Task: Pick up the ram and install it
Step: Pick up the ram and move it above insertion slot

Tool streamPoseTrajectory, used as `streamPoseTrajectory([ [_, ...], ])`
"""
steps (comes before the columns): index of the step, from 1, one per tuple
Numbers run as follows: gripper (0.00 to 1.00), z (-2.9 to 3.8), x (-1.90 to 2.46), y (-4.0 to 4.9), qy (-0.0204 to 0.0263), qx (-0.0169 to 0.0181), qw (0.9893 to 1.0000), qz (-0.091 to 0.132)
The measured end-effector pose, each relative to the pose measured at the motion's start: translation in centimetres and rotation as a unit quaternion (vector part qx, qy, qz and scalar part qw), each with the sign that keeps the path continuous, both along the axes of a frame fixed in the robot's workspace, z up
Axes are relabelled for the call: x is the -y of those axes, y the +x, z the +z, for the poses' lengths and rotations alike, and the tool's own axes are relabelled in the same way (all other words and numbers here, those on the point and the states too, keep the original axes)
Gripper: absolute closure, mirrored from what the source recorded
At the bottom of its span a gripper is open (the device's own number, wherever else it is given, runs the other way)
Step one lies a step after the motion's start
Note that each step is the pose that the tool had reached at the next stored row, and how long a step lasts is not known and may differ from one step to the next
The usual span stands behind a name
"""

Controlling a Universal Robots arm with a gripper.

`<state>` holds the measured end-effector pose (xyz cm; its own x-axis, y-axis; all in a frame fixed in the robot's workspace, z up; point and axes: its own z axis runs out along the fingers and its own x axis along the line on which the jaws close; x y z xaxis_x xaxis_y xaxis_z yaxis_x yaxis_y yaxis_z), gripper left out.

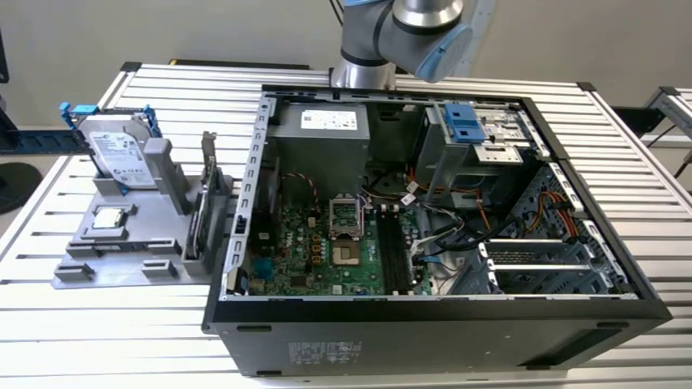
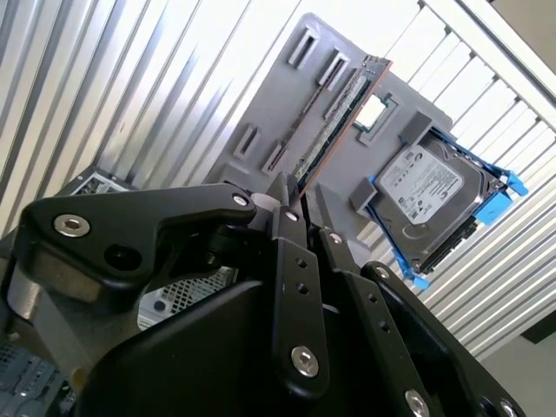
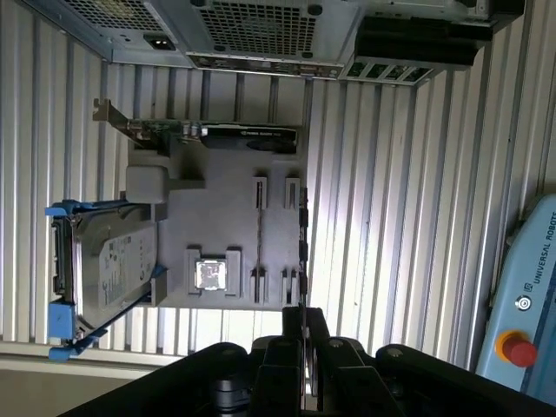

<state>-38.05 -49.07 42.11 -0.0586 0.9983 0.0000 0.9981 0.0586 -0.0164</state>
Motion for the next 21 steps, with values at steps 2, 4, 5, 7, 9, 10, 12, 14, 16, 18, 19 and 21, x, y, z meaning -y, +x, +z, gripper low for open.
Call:
streamPoseTrajectory([
  [2, 1.0, 0.0, 0.0, 0.0, 0.0, 0.0, 1.0, 0.0],
  [4, 1.0, 0.01, 0.0, 0.0, 0.0, -0.0001, 1.0, 0.0],
  [5, 1.0, 0.01, 0.0, 0.0, 0.0, -0.0002, 1.0, 0.0],
  [7, 1.0, 0.03, 0.0, 0.09, -0.0002, -0.0003, 1.0, 0.0],
  [9, 1.0, 0.01, 0.0, 0.39, 0.0, -0.0002, 1.0, 0.0],
  [10, 1.0, 0.01, 0.0, 0.77, 0.0, -0.0003, 1.0, 0.0],
  [12, 1.0, 0.01, 0.0, 1.17, 0.0, -0.0004, 1.0, 0.0],
  [14, 1.0, 0.01, 0.0, 1.49, 0.0, -0.0004, 1.0, 0.0],
  [16, 1.0, 0.01, 0.0, 1.72, 0.0, -0.0005, 1.0, 0.0],
  [18, 1.0, 0.01, 0.0, 1.94, -0.0001, -0.0006, 1.0, 0.0],
  [19, 1.0, 0.01, 0.0, 2.04, 0.0, -0.0006, 1.0, 0.0],
  [21, 1.0, 0.01, 0.0, 2.22, 0.0, -0.0006, 1.0, 0.0],
])
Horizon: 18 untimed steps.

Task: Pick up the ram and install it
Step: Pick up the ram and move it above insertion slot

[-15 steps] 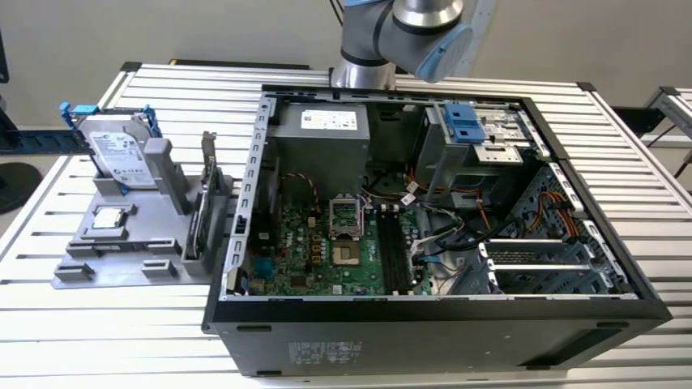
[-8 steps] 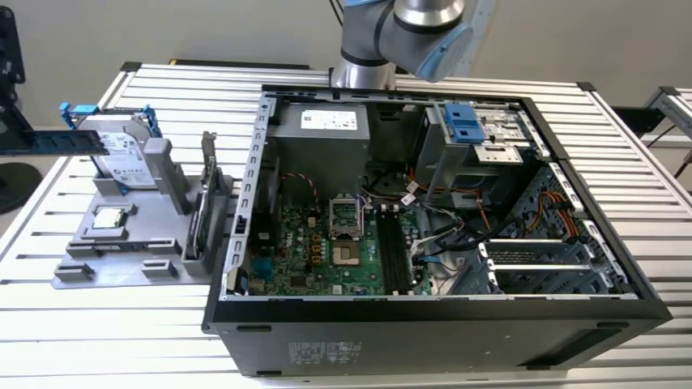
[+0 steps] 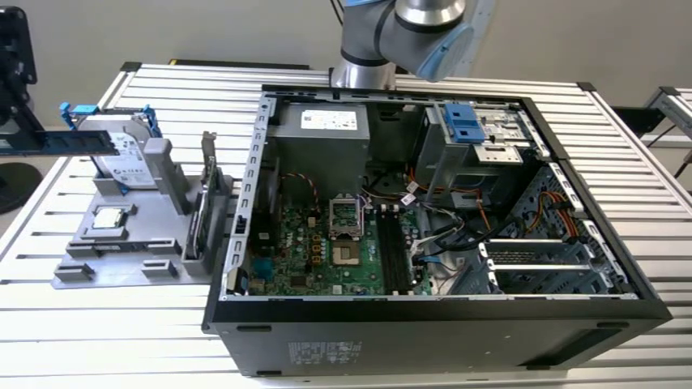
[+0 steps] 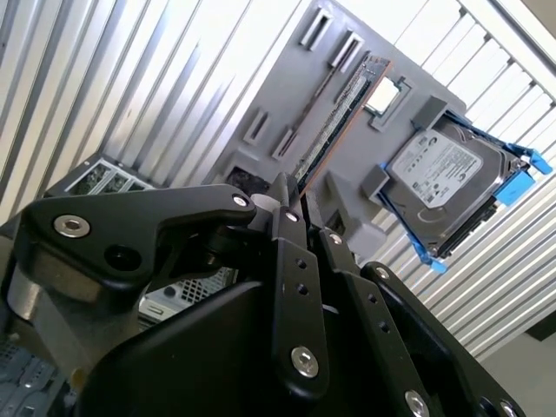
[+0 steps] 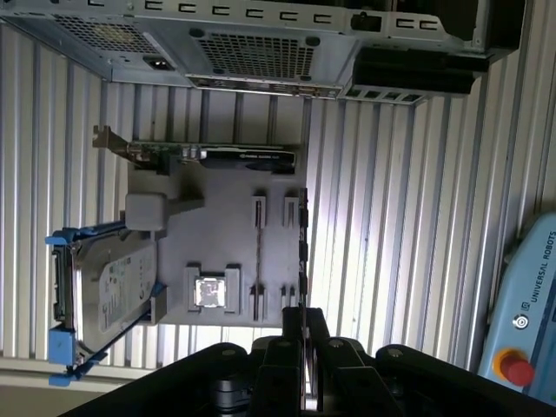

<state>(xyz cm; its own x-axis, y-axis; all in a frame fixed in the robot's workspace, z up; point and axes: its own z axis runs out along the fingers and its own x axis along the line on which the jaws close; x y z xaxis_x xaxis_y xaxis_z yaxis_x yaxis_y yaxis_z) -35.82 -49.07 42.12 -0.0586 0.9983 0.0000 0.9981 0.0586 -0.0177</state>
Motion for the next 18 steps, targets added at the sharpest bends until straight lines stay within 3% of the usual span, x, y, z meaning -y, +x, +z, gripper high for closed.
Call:
streamPoseTrajectory([
  [18, 1.0, 0.0, 0.0, 1.53, 0.0, -0.0005, 1.0, 0.0],
])
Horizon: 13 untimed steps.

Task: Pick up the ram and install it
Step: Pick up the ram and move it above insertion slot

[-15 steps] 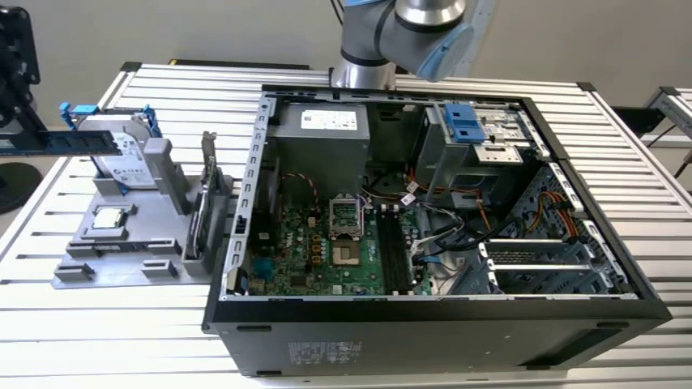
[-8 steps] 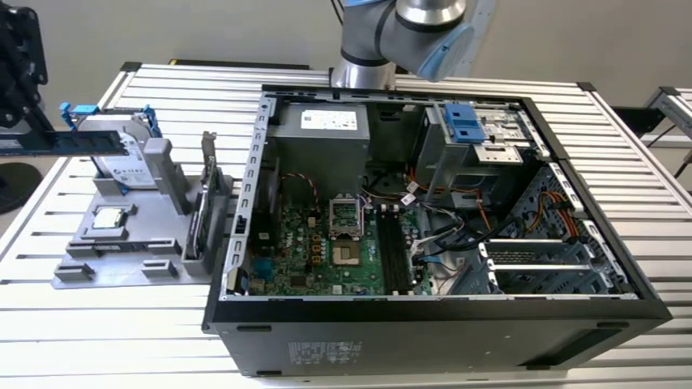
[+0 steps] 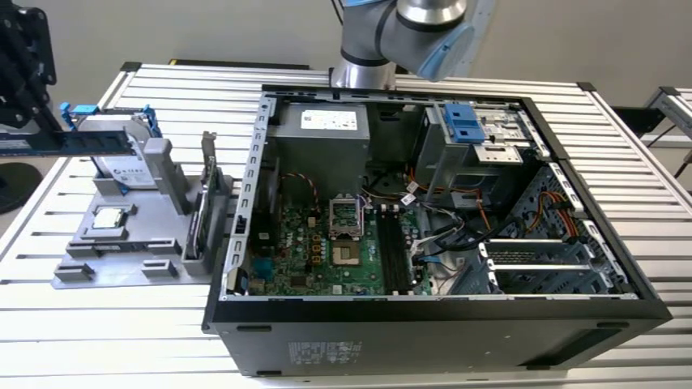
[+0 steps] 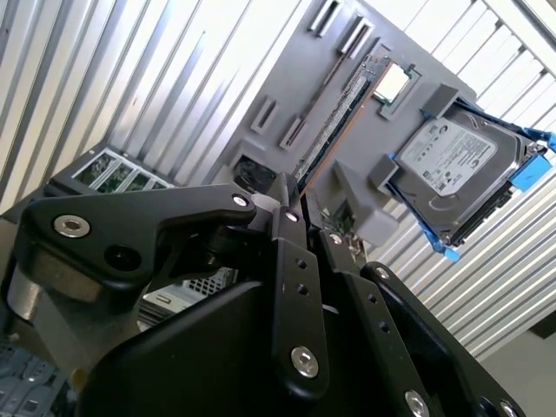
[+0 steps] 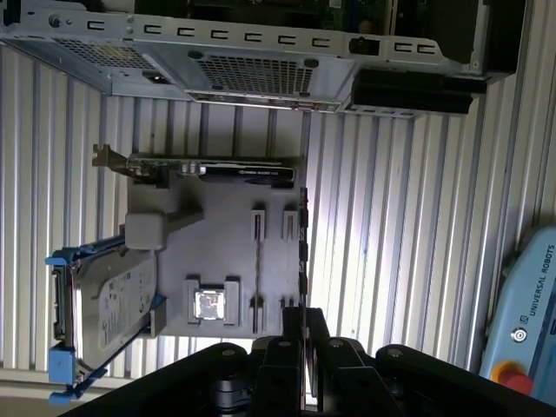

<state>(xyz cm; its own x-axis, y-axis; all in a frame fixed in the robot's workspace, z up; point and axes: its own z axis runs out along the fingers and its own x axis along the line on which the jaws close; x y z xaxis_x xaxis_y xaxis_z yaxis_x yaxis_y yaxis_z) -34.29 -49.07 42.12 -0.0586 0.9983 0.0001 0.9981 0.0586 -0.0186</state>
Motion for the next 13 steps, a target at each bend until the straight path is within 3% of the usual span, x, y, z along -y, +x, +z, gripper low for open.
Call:
streamPoseTrajectory([
  [13, 1.0, 0.0, 0.0, 1.04, 0.0, -0.0005, 1.0, 0.0],
])
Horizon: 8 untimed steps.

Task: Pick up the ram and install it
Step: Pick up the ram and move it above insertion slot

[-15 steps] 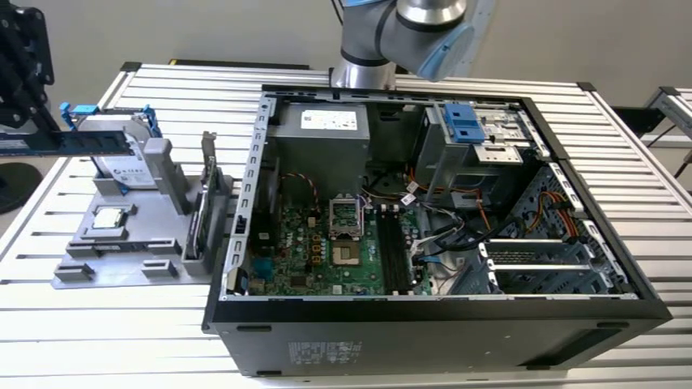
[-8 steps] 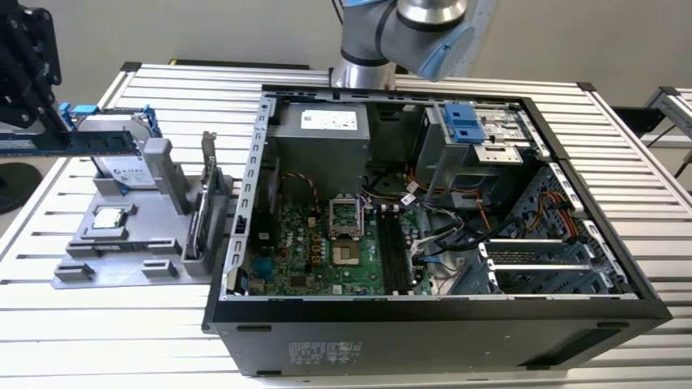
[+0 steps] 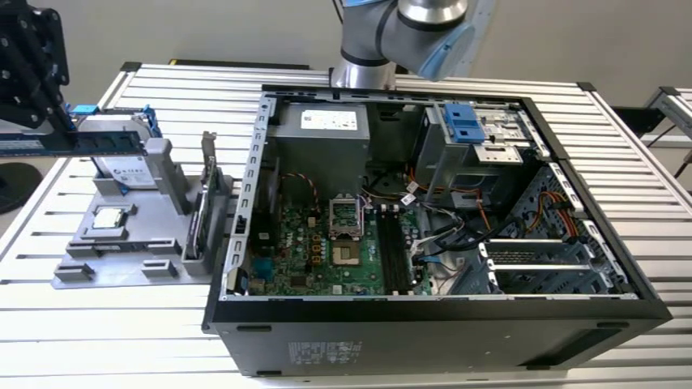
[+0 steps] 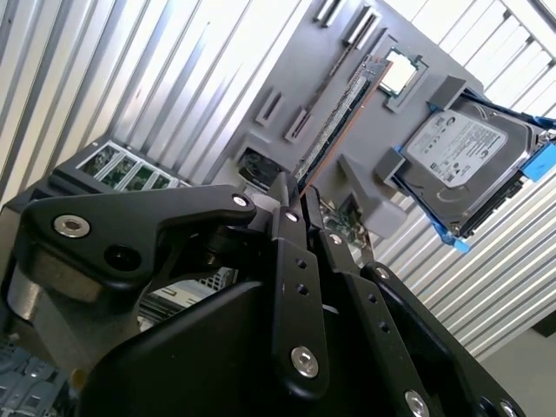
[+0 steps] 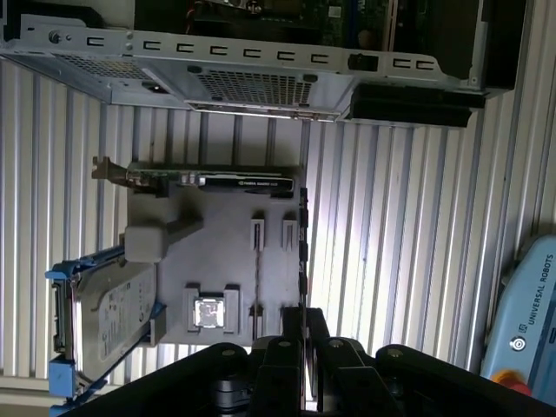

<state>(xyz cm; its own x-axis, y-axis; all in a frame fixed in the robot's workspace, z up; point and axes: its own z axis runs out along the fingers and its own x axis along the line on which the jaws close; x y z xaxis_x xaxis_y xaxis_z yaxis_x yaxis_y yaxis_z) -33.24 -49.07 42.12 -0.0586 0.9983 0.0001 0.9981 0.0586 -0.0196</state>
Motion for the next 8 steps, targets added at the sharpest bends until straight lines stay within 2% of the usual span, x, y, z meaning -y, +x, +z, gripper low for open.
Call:
streamPoseTrajectory([
  [8, 1.0, 0.0, 0.0, 0.59, 0.0, -0.0003, 1.0, 0.0],
])
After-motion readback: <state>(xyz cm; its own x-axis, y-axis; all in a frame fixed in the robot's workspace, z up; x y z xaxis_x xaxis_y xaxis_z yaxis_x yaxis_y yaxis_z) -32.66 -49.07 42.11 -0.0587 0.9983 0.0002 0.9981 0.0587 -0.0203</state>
